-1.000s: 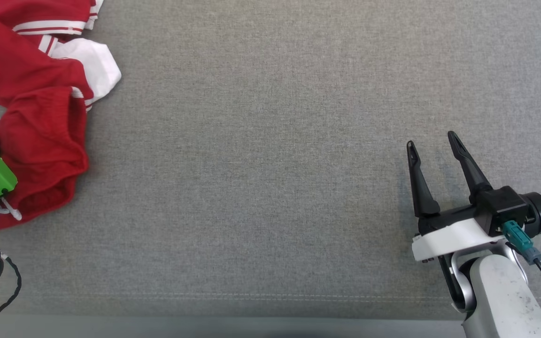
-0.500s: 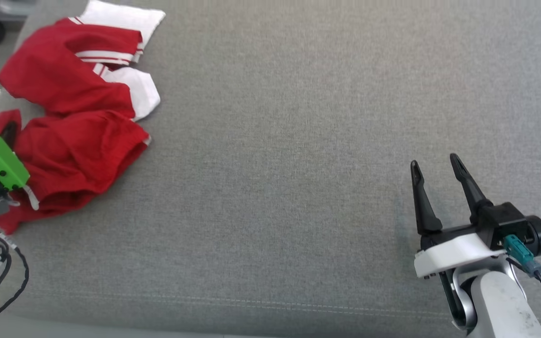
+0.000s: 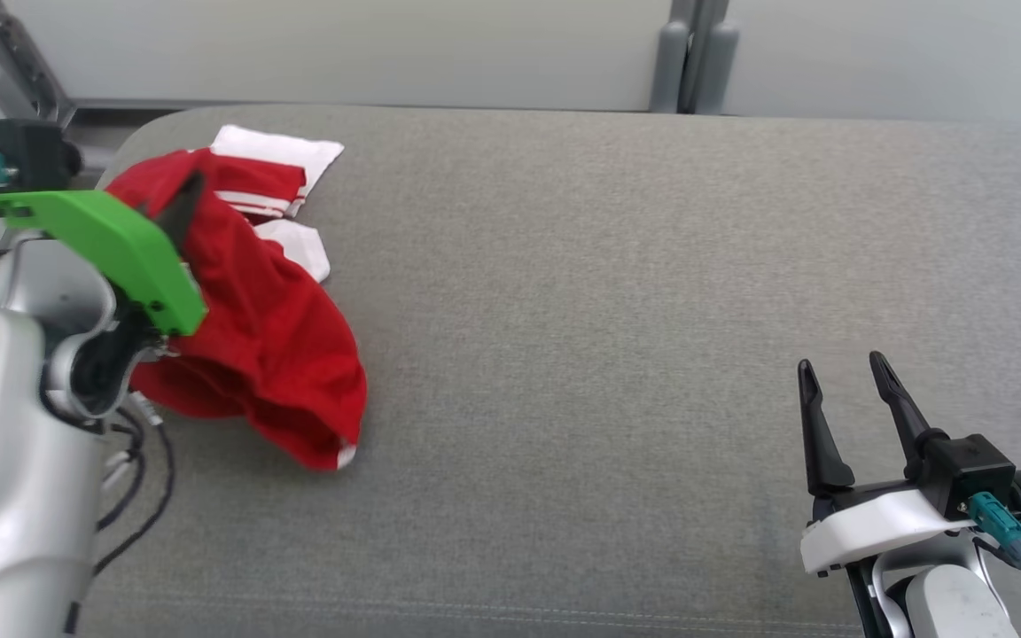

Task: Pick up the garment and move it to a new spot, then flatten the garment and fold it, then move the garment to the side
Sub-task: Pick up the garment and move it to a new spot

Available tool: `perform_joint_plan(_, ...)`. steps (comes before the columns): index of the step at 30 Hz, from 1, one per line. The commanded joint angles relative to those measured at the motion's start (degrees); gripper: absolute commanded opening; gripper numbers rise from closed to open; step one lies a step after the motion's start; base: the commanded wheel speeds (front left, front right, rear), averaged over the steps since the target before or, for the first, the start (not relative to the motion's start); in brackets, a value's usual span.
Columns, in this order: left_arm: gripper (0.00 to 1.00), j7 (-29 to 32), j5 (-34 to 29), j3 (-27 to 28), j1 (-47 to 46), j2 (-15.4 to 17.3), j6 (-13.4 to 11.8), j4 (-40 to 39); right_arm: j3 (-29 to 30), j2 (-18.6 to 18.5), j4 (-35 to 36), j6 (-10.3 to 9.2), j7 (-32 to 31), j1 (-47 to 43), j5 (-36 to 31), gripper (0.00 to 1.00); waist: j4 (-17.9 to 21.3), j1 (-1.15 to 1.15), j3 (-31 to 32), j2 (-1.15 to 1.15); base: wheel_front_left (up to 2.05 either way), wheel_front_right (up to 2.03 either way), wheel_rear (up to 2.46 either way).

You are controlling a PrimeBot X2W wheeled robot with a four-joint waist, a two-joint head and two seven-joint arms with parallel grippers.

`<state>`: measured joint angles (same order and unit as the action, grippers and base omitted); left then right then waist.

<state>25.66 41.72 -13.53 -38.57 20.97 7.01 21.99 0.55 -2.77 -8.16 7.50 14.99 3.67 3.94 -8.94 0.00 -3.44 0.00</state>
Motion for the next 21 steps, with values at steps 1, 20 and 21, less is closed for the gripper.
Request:
perform_joint_plan(1,0.00,0.2,0.1,-0.8,-0.5,-1.4,-0.4,-0.8,0.0,-0.1,0.0,-0.02,0.2,-0.8,0.5,1.00,2.6,0.00,2.3,0.00,0.00,0.00,0.00)
perform_joint_plan(20,0.00,-11.8,-4.4,-7.6,-9.1,-16.9,-7.3,8.8,-5.2,-0.1,-0.6,-0.02,0.2,3.1,2.1,1.00,15.3,0.00,-1.6,0.00,0.00,0.00,0.00)
perform_joint_plan(21,0.00,-12.6,-3.8,-8.0,-9.6,-17.3,-7.3,10.1,-6.0,-0.1,-0.7,-0.02,0.2,3.6,2.3,1.00,16.5,0.00,-2.2,0.00,0.00,0.00,0.00)
